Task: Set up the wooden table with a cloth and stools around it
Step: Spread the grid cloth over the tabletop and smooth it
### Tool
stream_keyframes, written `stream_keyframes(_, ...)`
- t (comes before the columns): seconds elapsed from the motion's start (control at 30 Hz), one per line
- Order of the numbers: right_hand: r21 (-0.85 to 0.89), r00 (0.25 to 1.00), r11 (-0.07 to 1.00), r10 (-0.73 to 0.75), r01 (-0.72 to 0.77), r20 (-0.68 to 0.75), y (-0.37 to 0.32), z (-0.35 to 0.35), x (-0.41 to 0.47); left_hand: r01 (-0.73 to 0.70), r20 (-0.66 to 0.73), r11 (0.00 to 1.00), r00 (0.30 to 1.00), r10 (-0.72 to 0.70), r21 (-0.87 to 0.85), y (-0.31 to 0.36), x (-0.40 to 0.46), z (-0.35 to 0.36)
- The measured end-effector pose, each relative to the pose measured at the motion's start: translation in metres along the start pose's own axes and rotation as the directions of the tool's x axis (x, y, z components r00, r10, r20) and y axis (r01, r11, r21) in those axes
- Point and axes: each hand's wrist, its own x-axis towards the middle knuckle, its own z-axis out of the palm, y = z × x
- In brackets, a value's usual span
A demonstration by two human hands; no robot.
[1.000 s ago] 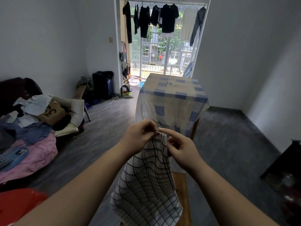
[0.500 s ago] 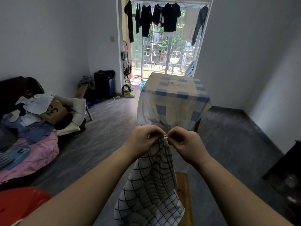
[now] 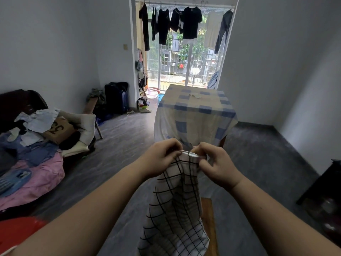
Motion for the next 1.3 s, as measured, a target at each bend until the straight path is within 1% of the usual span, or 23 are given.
stream_keyframes(0.13, 0.047, 1.000, 0.999, 0.010, -0.010, -0.008, -0.003, -0.001, 0.003, -0.028, 0.068, 0.992, 0.997, 0.020, 0.126, -0.008, 0.004, -0.004)
stream_keyframes(0.2, -0.061, 0.999, 0.998, 0.025, -0.027, -0.034, 0.002, -0.001, 0.002, -0.035, 0.062, 0.987, 0.998, 0.026, 0.154, -0.011, 0.005, -0.008)
stream_keyframes(0.27, -0.155, 0.997, 0.985, 0.070, -0.074, -0.032, 0.007, -0.006, 0.001, -0.010, 0.003, 0.992, 1.000, 0.010, 0.125, -0.015, 0.005, -0.016)
stream_keyframes(0.33, -0.210, 0.986, 0.965, 0.163, -0.155, 0.022, 0.010, -0.016, 0.001, 0.032, -0.042, 0.992, 0.999, -0.027, 0.120, -0.020, 0.005, -0.027)
stream_keyframes(0.37, -0.265, 0.972, 0.945, 0.221, -0.192, 0.081, 0.012, -0.021, 0.002, 0.045, -0.046, 0.991, 0.998, -0.039, 0.130, -0.022, 0.005, -0.032)
stream_keyframes(0.43, -0.360, 0.920, 0.901, 0.330, -0.240, 0.213, 0.014, -0.030, 0.006, 0.057, -0.024, 0.987, 0.998, -0.054, 0.147, -0.025, 0.004, -0.040)
stream_keyframes(0.5, -0.325, 0.885, 0.905, 0.370, -0.274, 0.284, 0.014, -0.035, 0.009, 0.071, 0.011, 0.986, 0.997, -0.073, 0.151, -0.024, 0.004, -0.043)
stream_keyframes(0.6, -0.180, 0.883, 0.932, 0.357, -0.315, 0.304, 0.010, -0.031, 0.008, 0.083, -0.014, 0.982, 0.997, -0.082, 0.172, -0.023, 0.006, -0.048)
stream_keyframes(0.67, -0.180, 0.882, 0.922, 0.382, -0.344, 0.275, 0.011, -0.025, 0.006, 0.085, -0.046, 0.975, 0.996, -0.077, 0.205, -0.023, 0.007, -0.052)
stream_keyframes(0.73, -0.232, 0.891, 0.911, 0.391, -0.340, 0.231, 0.013, -0.022, 0.004, 0.087, -0.052, 0.961, 0.996, -0.076, 0.263, -0.024, 0.006, -0.054)
stream_keyframes(0.87, -0.273, 0.881, 0.889, 0.427, -0.368, 0.203, 0.009, -0.025, 0.005, 0.060, -0.082, 0.950, 0.996, -0.037, 0.307, -0.028, 0.008, -0.062)
stream_keyframes(0.9, -0.286, 0.889, 0.883, 0.429, -0.373, 0.164, 0.008, -0.028, 0.008, 0.051, -0.078, 0.946, 0.997, -0.027, 0.321, -0.028, 0.010, -0.065)
stream_keyframes(0.93, -0.306, 0.902, 0.875, 0.420, -0.375, 0.095, 0.007, -0.033, 0.012, 0.046, -0.068, 0.940, 0.997, -0.024, 0.338, -0.026, 0.013, -0.069)
stream_keyframes(1.0, -0.376, 0.923, 0.851, 0.382, -0.367, -0.036, 0.002, -0.047, 0.025, 0.052, -0.034, 0.930, 0.999, -0.043, 0.364, -0.022, 0.021, -0.078)
stream_keyframes(1.03, -0.414, 0.929, 0.838, 0.363, -0.356, -0.065, -0.001, -0.054, 0.032, 0.056, -0.003, 0.928, 0.998, -0.059, 0.367, -0.021, 0.025, -0.082)
stream_keyframes(1.17, -0.474, 0.922, 0.798, 0.376, -0.372, -0.092, -0.012, -0.074, 0.057, 0.048, 0.183, 0.931, 0.976, -0.122, 0.362, -0.025, 0.039, -0.101)
stream_keyframes(1.23, -0.531, 0.927, 0.765, 0.355, -0.364, -0.123, -0.015, -0.082, 0.066, 0.056, 0.229, 0.926, 0.962, -0.150, 0.375, -0.029, 0.047, -0.108)
stream_keyframes(1.3, -0.614, 0.932, 0.709, 0.335, -0.347, -0.139, -0.019, -0.088, 0.074, 0.093, 0.240, 0.902, 0.948, -0.210, 0.422, -0.035, 0.058, -0.114)
